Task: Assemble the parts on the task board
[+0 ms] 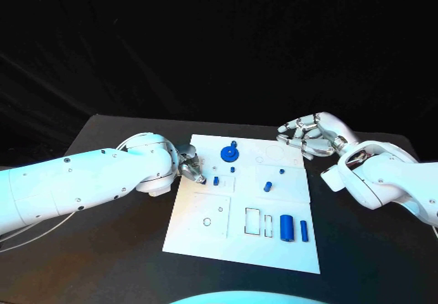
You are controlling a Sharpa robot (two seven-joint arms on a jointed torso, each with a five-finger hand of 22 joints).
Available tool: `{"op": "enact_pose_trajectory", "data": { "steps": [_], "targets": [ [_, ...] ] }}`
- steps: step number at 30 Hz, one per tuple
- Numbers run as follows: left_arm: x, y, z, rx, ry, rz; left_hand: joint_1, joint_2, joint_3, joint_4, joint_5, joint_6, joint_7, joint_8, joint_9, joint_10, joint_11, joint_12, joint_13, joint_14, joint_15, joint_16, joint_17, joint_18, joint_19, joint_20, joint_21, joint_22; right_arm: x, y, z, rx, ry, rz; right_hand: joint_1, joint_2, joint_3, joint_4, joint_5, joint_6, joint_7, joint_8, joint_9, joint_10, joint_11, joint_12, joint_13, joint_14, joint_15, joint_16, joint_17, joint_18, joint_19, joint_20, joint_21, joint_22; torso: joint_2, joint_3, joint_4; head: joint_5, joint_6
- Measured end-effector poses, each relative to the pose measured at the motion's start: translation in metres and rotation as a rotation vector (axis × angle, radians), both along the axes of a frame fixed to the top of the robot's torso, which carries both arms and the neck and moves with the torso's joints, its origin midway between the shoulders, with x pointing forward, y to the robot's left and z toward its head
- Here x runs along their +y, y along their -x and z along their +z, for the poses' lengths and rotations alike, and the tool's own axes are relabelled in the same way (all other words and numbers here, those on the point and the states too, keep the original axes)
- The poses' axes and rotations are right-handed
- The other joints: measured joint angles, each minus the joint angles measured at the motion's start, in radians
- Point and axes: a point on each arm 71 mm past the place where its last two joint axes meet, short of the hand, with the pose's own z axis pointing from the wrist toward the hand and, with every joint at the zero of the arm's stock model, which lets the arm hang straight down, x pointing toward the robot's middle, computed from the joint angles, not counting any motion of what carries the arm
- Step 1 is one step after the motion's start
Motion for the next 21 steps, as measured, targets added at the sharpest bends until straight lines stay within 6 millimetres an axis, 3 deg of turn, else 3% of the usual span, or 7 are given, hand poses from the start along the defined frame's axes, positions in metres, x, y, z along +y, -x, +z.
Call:
{"op": "enact_pose_trajectory", "data": {
  "steps": [5,7,8,11,13,21],
  "targets": [
    [-0.0010,-0.0011,-0.0003,0.003,0.001,0.005,-0.003,-0.002,0.005,-0.005,-0.002,0.000,0.000,-0.002,0.029,0.000,0.000,0.000,0.000,0.000,0.000,0.000,0.000,0.000,0.000,0.000,0.000,0.000,-0.0001,0.0001,0.0001,0.000,0.000,0.000,0.000,0.000,0.000,0.000,0.000,0.000,0.000,0.000,0.000,0.000,0.000,0.000,0.000,0.000,0.000,0.000,0.000,0.000,0.000,0.000,0.000,0.000,0.000,0.0000,-0.0002,0.000,-0.001],
    [-0.0019,-0.0016,-0.0002,0.007,0.000,0.007,-0.013,0.008,0.000,-0.011,-0.002,0.000,0.000,-0.001,0.050,0.000,0.000,0.000,0.002,0.000,0.000,0.000,0.000,0.000,0.000,0.000,0.000,0.000,0.0000,0.0002,0.0001,0.000,0.000,0.000,0.000,0.000,0.000,0.000,0.000,0.000,0.000,0.000,0.000,0.000,0.000,0.000,0.000,0.000,0.000,0.000,0.000,0.000,0.000,0.000,-0.004,0.000,0.000,0.0000,-0.0001,0.000,-0.001],
    [-0.0022,-0.0018,-0.0001,0.009,-0.001,0.008,-0.016,0.011,0.000,-0.014,0.007,0.000,0.000,-0.001,0.052,0.000,0.000,0.000,0.004,0.000,0.000,0.000,0.000,0.000,0.000,0.000,0.000,0.000,0.0000,0.0002,0.0002,-0.001,0.000,0.001,-0.004,-0.004,0.000,0.000,0.000,0.000,0.000,0.000,0.000,0.000,0.000,0.000,0.000,0.000,0.000,0.000,0.000,0.000,0.000,0.000,-0.006,0.000,0.000,0.0000,0.0000,0.000,-0.001],
    [-0.0027,-0.0022,-0.0006,0.018,-0.004,0.011,-0.022,0.017,-0.004,-0.019,0.081,0.000,0.000,-0.001,0.092,0.000,0.000,0.003,0.016,0.000,0.000,0.000,0.000,0.000,0.004,-0.004,0.004,0.000,0.0002,0.0003,0.0003,-0.001,-0.001,0.002,-0.004,-0.004,0.000,0.000,0.000,0.000,0.000,0.000,0.000,0.000,0.000,0.000,0.000,0.000,0.000,0.000,0.000,0.000,0.000,0.000,-0.006,0.000,0.000,0.0000,-0.0002,-0.001,-0.002],
    [-0.0029,-0.0026,-0.0006,0.025,-0.006,0.014,-0.026,0.013,-0.006,-0.021,0.093,0.000,0.000,-0.001,0.098,0.004,0.003,0.010,0.023,0.002,-0.002,0.000,0.000,0.000,0.004,-0.004,0.006,0.000,0.0003,0.0005,0.0003,-0.001,-0.001,0.002,-0.004,-0.004,0.000,0.000,0.000,0.000,0.000,0.000,0.000,0.000,0.000,0.000,0.000,0.000,0.000,0.000,0.000,0.000,0.000,0.000,-0.006,0.000,0.000,0.0000,-0.0002,-0.001,-0.003],
    [-0.0036,-0.0034,-0.0001,0.041,-0.014,0.019,-0.039,0.018,-0.012,-0.029,0.095,0.004,0.004,-0.001,0.100,0.007,0.000,0.018,0.042,0.001,-0.008,0.000,0.000,0.000,0.004,-0.004,0.012,0.000,0.0003,0.0007,0.0004,-0.002,-0.001,0.003,-0.004,-0.004,0.000,0.000,0.000,0.000,0.000,0.000,0.000,0.000,0.000,0.000,0.000,0.000,0.000,0.000,0.000,0.000,0.000,0.000,-0.006,0.000,0.000,-0.0001,0.0000,-0.002,-0.004]
  ]
}}
